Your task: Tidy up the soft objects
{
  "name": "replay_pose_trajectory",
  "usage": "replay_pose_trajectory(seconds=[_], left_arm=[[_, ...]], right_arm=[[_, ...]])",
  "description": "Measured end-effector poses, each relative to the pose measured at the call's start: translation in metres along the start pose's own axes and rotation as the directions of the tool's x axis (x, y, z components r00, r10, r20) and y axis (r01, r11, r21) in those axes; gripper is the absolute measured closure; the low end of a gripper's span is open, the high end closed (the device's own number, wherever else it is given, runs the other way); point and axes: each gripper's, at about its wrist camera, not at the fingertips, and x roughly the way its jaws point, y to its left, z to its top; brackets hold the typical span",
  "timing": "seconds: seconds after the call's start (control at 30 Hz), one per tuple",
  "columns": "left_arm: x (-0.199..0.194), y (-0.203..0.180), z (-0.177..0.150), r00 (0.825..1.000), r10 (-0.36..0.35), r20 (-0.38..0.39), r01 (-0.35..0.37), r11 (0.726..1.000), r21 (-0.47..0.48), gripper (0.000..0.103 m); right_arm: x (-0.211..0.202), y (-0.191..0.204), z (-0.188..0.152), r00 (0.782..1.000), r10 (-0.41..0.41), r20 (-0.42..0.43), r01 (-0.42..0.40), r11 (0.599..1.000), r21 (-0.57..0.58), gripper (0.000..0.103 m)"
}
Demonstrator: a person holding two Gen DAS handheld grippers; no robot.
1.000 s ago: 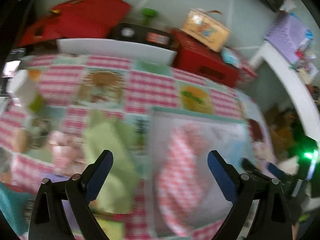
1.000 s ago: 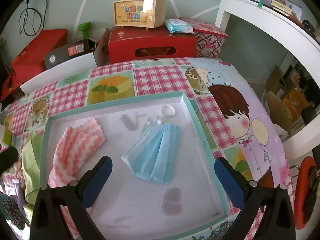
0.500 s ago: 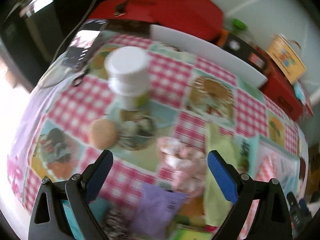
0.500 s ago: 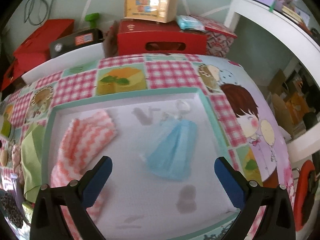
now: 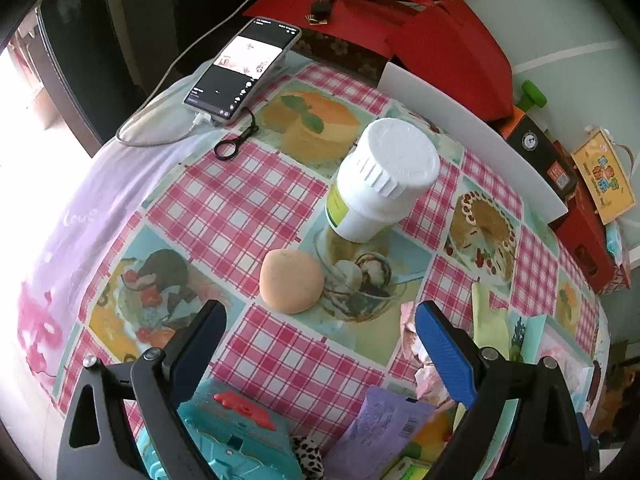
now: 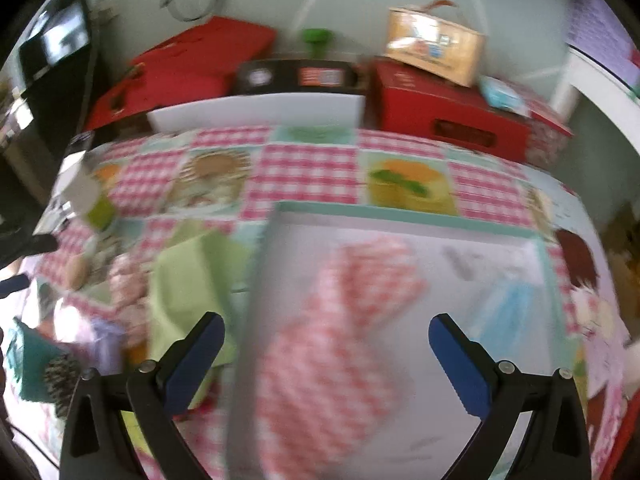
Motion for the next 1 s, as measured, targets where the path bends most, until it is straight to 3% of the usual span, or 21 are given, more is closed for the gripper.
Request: replay_pose_trajectory(seconds=[0.17,0.5,0.7,1.0], left_arm=[[0.005,0.004,0.000,1.000,-0.017,-0.024,0.017,1.000,-0.011,0.008],[0.021,0.015,0.008,0.998,-0.018,-0.057,0.015,0.999,-0.036,0.008],[0.031,0.012,0.015,0.997,-0.006,-0.071,0.004,1.000,-0.028,0.008],[0.053,0.011,0.018,0.995,0.000,-0.101,-0.003,1.000,-0.027,0.008]], right_arm=[[0.008,0.040,-0.005,0.998,0.057,-0.014,-0.058,0.995,-0.083,0.000],[0.021,0.073,-0.003,0.991,0.127,-0.038,-0.131,0.981,-0.140,0.000],[0.025,0.106,0.007,0.983,0.181,-0.023,-0.182,0.958,-0.223,0.000],[0.041,0.142,0.012,0.961,0.263,-0.089,-0.278,0.917,-0.285,0.000]])
